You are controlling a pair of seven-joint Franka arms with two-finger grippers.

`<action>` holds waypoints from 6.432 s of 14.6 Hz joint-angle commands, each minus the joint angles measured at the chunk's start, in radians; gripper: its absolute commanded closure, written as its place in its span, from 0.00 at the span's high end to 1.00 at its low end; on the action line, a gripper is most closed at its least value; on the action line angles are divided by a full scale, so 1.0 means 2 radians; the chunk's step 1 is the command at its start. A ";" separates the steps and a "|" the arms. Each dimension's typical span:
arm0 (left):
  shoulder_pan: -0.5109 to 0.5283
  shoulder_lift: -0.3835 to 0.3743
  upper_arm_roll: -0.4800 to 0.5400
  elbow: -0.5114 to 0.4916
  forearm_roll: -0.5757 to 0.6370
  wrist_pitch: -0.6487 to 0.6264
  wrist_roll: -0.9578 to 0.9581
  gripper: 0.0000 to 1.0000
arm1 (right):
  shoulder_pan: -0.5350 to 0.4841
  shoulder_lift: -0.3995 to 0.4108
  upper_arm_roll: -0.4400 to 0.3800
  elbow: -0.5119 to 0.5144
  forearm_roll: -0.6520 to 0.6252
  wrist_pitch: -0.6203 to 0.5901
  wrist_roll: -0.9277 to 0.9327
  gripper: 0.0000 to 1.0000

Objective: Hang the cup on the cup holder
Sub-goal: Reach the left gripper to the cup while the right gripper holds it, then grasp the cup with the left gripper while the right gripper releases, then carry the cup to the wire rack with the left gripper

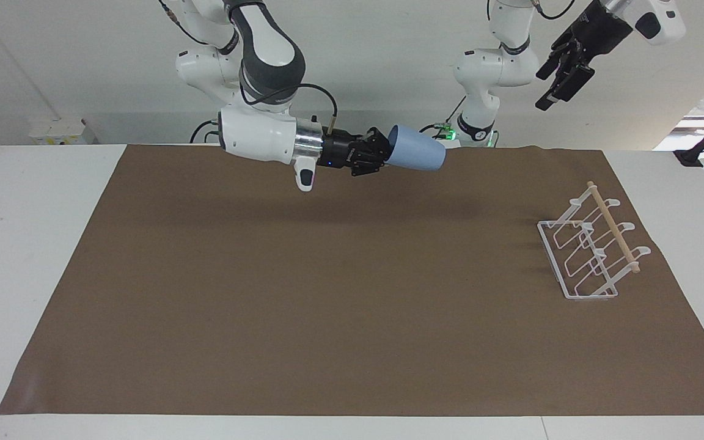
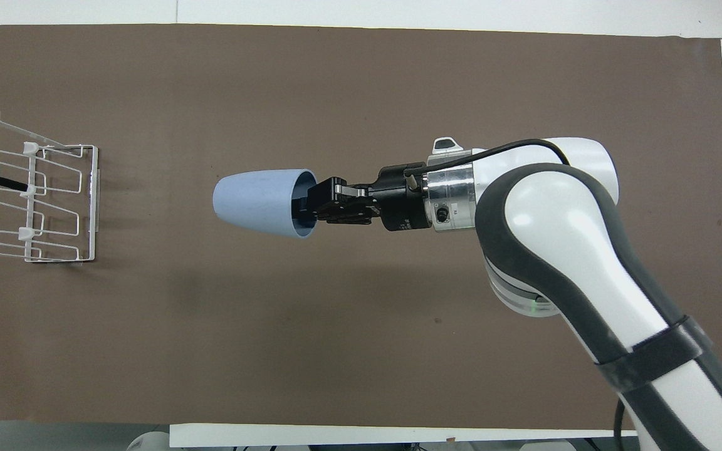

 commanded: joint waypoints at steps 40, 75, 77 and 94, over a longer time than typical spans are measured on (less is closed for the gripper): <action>-0.068 0.056 -0.043 -0.261 -0.095 0.338 0.140 0.00 | 0.125 0.002 -0.002 -0.051 -0.005 0.269 0.056 0.00; -0.075 0.223 -0.034 -0.178 0.870 0.150 -0.184 0.00 | -0.273 -0.047 0.001 0.195 -0.745 -0.359 0.013 1.00; -0.071 0.248 -0.023 -0.165 0.891 0.142 -0.222 0.00 | -0.241 -0.044 -0.008 0.196 -0.747 -0.360 0.015 1.00; -0.071 0.282 -0.026 -0.222 0.872 0.135 -0.355 0.99 | -0.175 -0.055 -0.093 0.187 -0.753 -0.382 0.015 1.00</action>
